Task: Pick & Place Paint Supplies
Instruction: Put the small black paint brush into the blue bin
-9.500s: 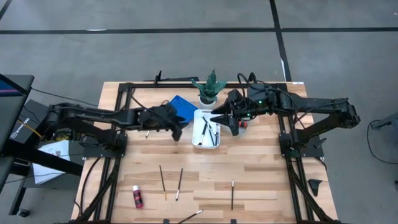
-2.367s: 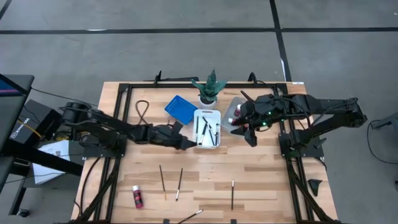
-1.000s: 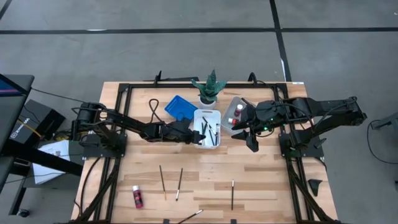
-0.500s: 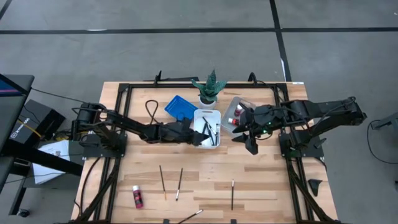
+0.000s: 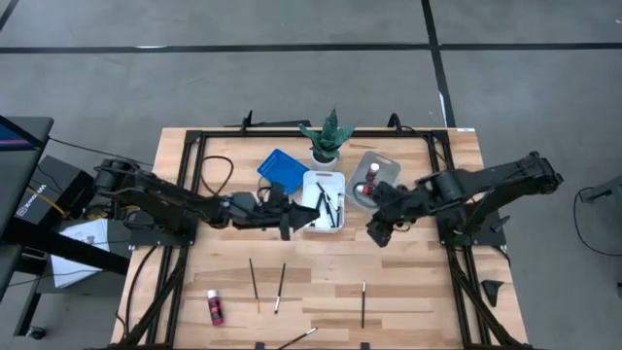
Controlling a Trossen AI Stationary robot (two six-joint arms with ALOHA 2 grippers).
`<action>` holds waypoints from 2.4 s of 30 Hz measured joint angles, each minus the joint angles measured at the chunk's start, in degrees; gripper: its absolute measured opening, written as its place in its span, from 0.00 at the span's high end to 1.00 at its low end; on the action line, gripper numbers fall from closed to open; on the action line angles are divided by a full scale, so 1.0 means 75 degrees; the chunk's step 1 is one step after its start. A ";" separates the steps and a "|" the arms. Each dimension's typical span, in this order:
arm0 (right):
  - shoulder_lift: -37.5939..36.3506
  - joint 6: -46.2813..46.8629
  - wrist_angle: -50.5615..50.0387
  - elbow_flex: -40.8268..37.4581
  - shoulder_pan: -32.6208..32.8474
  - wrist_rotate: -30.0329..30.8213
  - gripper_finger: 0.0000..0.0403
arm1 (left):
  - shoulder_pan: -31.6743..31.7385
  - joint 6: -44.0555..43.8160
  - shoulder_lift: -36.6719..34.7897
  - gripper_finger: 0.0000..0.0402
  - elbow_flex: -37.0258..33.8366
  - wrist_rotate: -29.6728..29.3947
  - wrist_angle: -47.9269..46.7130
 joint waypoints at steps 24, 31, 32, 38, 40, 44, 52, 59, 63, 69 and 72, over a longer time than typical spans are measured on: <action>0.3754 0.6587 0.0570 0.0008 0.1403 -0.1262 0.57 | -0.0562 0.2368 -0.3012 0.76 -0.0003 0.0351 -0.4257; 0.4335 0.7205 0.0653 0.0002 0.1500 -0.1649 0.57 | -0.0661 0.2370 -0.2981 0.76 -0.0006 0.0897 -0.4445; 0.4381 0.7265 0.0669 0.0004 0.1520 -0.1656 0.57 | -0.0661 0.2376 -0.2981 0.76 -0.0006 0.0898 -0.4457; 0.4424 0.7743 0.0753 0.0005 0.1644 -0.1636 0.57 | -0.0670 0.2371 -0.2981 0.76 -0.0006 0.0902 -0.4592; 0.4424 0.7858 0.0739 0.0005 0.1714 -0.1636 0.57 | -0.0704 0.2371 -0.2981 0.76 -0.0006 0.0900 -0.4704; 0.4424 0.8110 0.0904 0.0005 0.1868 -0.1632 0.57 | -0.0704 0.2371 -0.2981 0.76 -0.0006 0.0900 -0.4832; 0.4424 0.8325 0.0911 0.0005 0.1864 -0.1482 0.57 | -0.0707 0.2379 -0.2981 0.76 -0.0006 0.0900 -0.4898; 0.4674 0.8343 0.1425 0.0020 0.1826 -0.1531 0.57 | -0.0706 0.2388 -0.2981 0.76 -0.0006 0.0900 -0.4924; 0.4833 0.8596 0.1582 -0.0010 0.1877 -0.1551 0.57 | -0.0710 0.2383 -0.2978 0.76 -0.0006 0.0903 -0.4958; 0.4998 0.8910 0.1844 0.0027 0.2083 -0.1608 0.57 | -0.0854 0.2377 -0.2981 0.76 -0.0006 0.0967 -0.5136; 0.4992 0.9007 0.1569 -0.0010 0.2141 -0.1627 0.57 | -0.0920 0.2383 -0.2981 0.76 -0.0006 0.0967 -0.5161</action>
